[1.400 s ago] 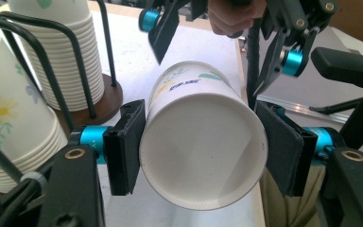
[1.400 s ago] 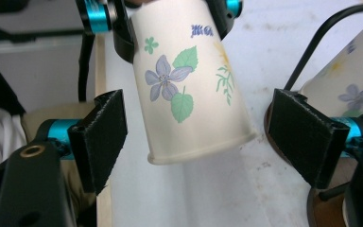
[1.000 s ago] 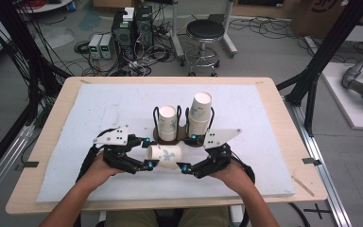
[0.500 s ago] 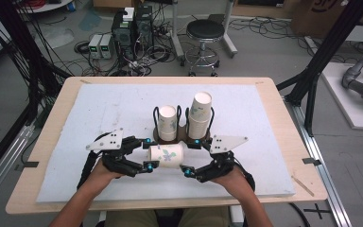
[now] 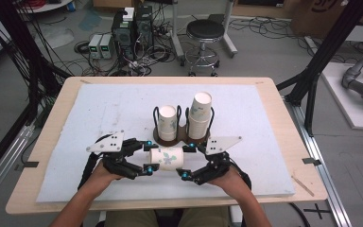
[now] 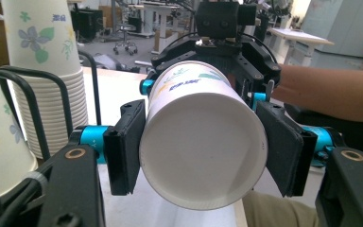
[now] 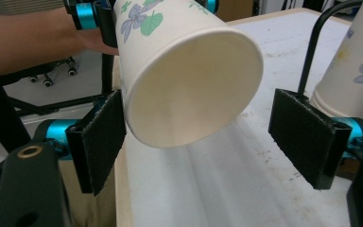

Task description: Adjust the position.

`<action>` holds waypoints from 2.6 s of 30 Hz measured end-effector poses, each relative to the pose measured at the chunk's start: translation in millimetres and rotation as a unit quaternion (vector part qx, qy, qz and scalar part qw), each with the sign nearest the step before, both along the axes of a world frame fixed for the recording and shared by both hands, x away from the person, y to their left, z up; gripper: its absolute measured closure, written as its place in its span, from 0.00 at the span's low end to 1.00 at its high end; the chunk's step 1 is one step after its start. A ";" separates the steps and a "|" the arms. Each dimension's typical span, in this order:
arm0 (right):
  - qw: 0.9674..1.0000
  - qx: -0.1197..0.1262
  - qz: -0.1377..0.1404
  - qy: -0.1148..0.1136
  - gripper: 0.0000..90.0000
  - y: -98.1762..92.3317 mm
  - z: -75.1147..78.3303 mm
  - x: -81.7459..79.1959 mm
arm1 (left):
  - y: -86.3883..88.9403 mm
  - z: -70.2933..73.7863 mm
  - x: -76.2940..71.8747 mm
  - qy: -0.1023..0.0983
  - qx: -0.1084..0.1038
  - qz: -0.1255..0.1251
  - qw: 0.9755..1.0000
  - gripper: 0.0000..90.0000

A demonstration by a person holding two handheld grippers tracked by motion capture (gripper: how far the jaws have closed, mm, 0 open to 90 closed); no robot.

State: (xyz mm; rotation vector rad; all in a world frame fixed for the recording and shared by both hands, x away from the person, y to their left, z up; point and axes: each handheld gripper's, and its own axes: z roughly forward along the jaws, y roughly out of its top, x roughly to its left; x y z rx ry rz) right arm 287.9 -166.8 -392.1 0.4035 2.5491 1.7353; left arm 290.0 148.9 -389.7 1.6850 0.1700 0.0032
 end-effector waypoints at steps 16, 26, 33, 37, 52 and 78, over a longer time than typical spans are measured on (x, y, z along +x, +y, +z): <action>0.998 0.045 0.045 0.017 0.29 5.4 -6.2 5.9 | -2.8 -2.1 -0.2 -0.011 -0.009 -0.017 1.000 0.41; 0.998 0.046 0.047 0.017 0.36 0.4 -2.5 5.6 | -4.3 -2.8 -1.0 -0.009 0.003 -0.018 1.000 0.41; 0.999 0.028 0.042 0.014 0.36 -1.2 1.3 4.5 | -11.2 -2.1 -4.4 0.008 0.055 0.019 0.998 0.16; 1.000 0.003 0.026 0.012 0.35 -3.0 4.5 4.2 | -10.1 -1.0 -5.1 0.012 0.075 0.030 0.997 0.15; 0.997 -0.076 0.018 -0.014 0.35 7.0 27.6 9.2 | -0.5 18.0 -2.3 -0.001 0.148 0.058 0.987 0.16; 0.970 -0.231 0.058 -0.059 0.35 43.0 65.4 16.2 | -13.4 31.4 1.0 -0.008 0.229 0.028 0.973 0.19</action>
